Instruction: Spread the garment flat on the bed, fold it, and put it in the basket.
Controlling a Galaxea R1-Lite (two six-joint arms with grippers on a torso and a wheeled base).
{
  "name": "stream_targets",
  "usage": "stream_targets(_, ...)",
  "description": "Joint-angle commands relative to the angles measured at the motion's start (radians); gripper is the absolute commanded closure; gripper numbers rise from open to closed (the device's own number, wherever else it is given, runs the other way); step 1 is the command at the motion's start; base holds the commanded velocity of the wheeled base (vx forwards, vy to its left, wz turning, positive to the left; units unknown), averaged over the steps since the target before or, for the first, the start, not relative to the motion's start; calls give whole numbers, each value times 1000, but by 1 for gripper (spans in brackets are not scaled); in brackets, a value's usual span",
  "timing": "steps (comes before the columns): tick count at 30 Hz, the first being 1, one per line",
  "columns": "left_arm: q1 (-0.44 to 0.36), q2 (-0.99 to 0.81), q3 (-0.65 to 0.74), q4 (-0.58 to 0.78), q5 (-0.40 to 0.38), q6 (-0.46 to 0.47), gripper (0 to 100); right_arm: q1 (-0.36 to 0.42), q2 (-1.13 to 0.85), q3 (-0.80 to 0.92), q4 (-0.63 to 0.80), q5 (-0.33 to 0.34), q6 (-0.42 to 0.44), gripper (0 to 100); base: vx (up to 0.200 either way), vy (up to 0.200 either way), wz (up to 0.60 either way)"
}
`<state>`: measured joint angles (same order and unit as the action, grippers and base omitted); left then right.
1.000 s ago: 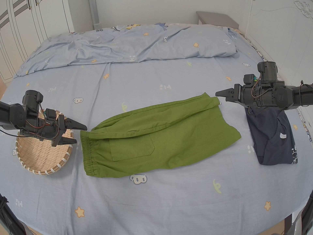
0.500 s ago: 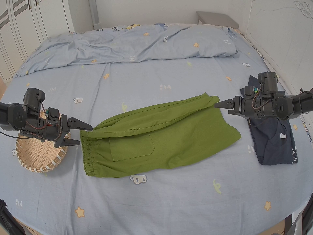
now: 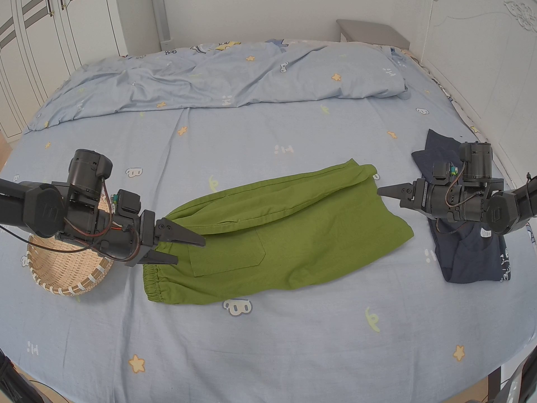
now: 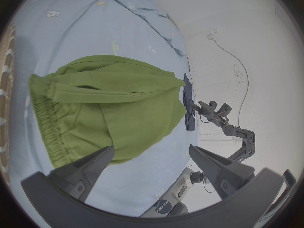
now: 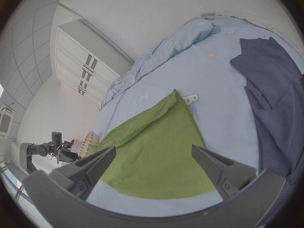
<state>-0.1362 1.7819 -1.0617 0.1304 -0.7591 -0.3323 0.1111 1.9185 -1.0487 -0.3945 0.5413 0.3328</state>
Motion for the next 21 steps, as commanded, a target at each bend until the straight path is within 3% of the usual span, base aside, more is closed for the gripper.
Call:
stream_targets(1, -48, 129, -49, -49, 27, -5, 0, -8, -47, 21, -3, 0, 3, 0, 0, 0, 0)
stream_targets(4, -48, 197, -129, -63, 63, -27, 0, -7, -82, 41, -4, 0, 2, 0, 0, 0, 0)
stream_targets(11, -36, 303, -248, -63, 64, -54, 0, -8, -119, 52, -4, 0, 2, 0, 0, 0, 0)
stream_targets(21, 4, 389, -492, -66, 77, -188, 0, -44, -127, 53, -6, 2, -4, 0, 0, 0, 0)
